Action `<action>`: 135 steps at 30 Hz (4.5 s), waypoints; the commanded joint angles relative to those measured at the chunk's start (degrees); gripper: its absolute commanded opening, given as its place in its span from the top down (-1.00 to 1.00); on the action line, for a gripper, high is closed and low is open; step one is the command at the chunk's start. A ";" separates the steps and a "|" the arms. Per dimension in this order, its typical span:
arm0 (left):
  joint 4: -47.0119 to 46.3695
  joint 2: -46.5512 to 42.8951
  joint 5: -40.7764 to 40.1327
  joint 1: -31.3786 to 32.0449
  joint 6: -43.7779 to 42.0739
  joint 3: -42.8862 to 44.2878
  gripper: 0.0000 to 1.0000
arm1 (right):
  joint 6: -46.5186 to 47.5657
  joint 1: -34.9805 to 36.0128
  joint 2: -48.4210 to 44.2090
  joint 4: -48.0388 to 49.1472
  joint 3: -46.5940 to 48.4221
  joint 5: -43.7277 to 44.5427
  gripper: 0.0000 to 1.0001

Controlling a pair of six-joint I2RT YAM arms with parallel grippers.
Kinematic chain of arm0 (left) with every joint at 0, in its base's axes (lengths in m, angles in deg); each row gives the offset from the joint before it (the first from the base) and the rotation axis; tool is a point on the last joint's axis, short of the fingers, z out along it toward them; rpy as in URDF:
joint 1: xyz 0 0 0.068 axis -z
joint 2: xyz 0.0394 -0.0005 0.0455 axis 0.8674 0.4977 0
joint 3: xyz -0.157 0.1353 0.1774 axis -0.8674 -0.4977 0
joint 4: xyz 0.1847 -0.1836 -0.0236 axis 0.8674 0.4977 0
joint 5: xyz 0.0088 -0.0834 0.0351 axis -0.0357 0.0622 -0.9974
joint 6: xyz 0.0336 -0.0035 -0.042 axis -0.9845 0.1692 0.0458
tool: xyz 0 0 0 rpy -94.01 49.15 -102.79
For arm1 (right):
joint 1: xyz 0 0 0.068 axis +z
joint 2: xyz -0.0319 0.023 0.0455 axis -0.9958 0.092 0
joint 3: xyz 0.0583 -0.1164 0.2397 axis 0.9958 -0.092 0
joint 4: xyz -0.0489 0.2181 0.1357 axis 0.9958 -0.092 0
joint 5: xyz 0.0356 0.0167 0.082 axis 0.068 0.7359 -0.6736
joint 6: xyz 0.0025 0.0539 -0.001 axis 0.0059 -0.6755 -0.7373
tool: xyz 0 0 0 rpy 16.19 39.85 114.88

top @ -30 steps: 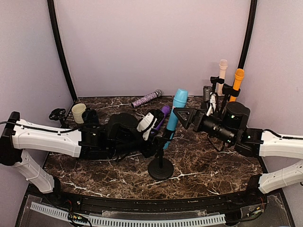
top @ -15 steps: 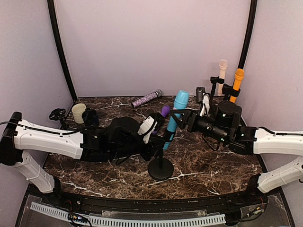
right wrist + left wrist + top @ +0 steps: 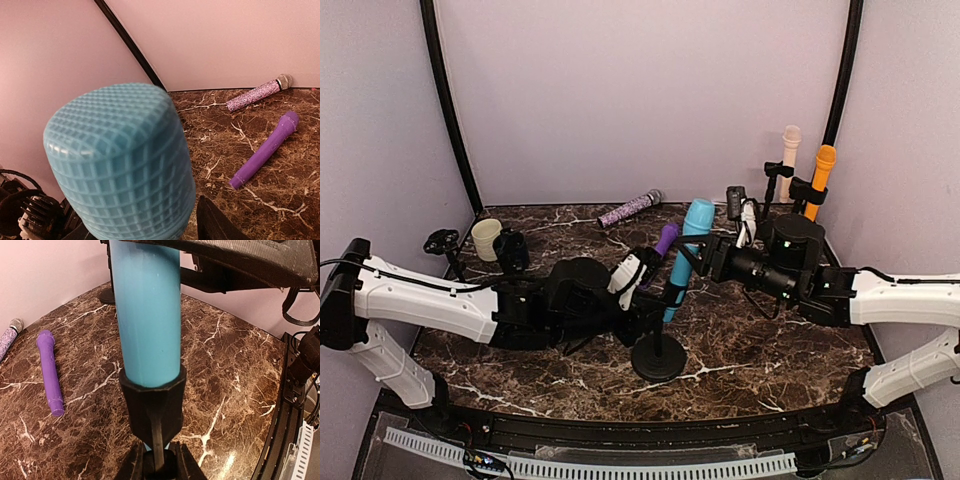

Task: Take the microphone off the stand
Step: Hold the microphone stand at the center of the board, then remove the microphone from the microphone stand.

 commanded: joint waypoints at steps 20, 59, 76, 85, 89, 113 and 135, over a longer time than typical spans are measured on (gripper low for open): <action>7.00 3.22 0.08 -0.37 -1.01 -0.81 0.67 | 5.52 0.25 -0.85 5.68 1.77 1.60 0.85; 8.66 3.01 -0.91 -0.37 -1.79 -1.53 0.74 | 6.34 -2.12 -3.65 -6.30 12.17 5.12 0.90; 8.82 2.63 -1.66 -0.37 -2.88 -1.74 0.76 | 17.63 -2.63 -3.73 -8.23 14.35 -17.79 0.91; 8.53 2.73 -1.71 -0.37 -2.58 -2.31 0.77 | 7.90 -3.66 -3.49 -8.83 16.61 -9.15 0.89; 8.61 2.70 -1.87 -0.37 -2.63 -2.32 0.78 | 3.96 -3.68 -2.71 -11.69 17.92 -2.19 0.90; 8.98 4.09 -2.03 -0.37 -3.35 -0.47 0.79 | 7.87 -3.68 -10.86 -18.06 16.94 8.99 0.86; 5.93 1.17 -1.66 -0.46 -4.01 6.15 -0.57 | -1.48 -13.76 -10.77 -20.25 3.28 6.92 0.86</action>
